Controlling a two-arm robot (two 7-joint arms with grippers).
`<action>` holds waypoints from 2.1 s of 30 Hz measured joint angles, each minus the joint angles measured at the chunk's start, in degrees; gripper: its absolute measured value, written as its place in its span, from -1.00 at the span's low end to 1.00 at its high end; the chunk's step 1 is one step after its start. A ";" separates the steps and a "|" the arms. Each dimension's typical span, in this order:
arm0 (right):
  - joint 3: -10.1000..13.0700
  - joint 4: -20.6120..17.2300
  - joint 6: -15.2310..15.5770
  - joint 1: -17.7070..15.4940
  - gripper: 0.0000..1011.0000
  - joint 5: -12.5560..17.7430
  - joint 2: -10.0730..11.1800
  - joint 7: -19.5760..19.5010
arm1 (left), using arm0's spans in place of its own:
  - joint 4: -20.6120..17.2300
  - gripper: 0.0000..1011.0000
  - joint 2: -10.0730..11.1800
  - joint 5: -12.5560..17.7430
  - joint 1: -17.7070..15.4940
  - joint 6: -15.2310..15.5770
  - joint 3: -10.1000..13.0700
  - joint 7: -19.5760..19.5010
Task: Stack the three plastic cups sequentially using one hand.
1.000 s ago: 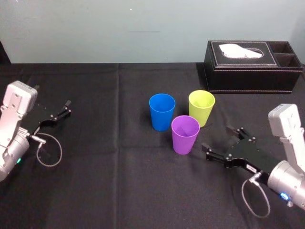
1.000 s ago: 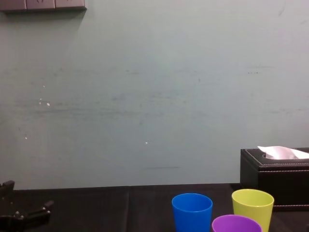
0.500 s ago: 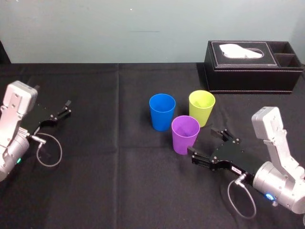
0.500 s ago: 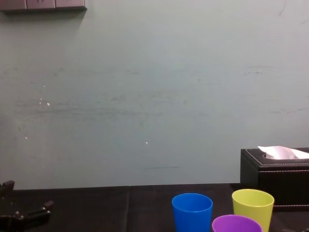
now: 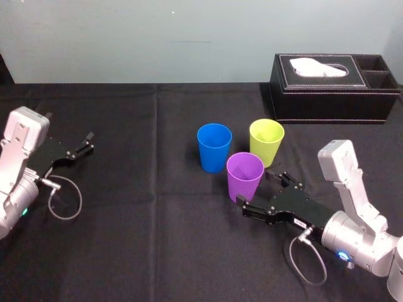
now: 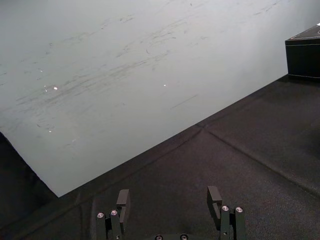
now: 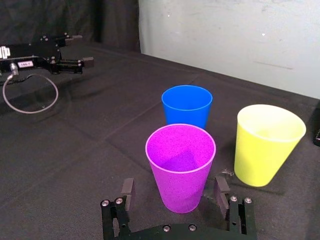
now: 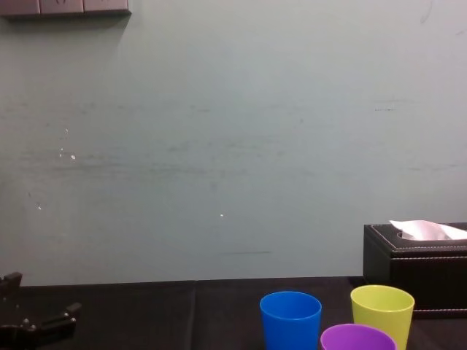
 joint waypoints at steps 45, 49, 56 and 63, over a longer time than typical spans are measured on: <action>-0.93 5.95 -0.75 5.03 0.88 -4.10 -5.33 2.13 | 0.00 1.00 0.00 0.00 0.00 0.00 0.00 0.00; -0.91 5.91 -0.75 5.02 0.77 -4.04 -5.31 2.11 | 0.00 1.00 0.00 0.00 0.00 0.00 0.00 0.00; -0.87 5.87 -0.74 4.97 0.50 -3.95 -5.28 2.09 | 0.00 1.00 0.00 0.00 0.00 0.00 0.00 0.00; -0.11 4.57 -0.49 4.48 0.45 -3.74 -5.21 1.74 | 0.00 1.00 0.00 0.00 0.00 0.00 0.00 0.00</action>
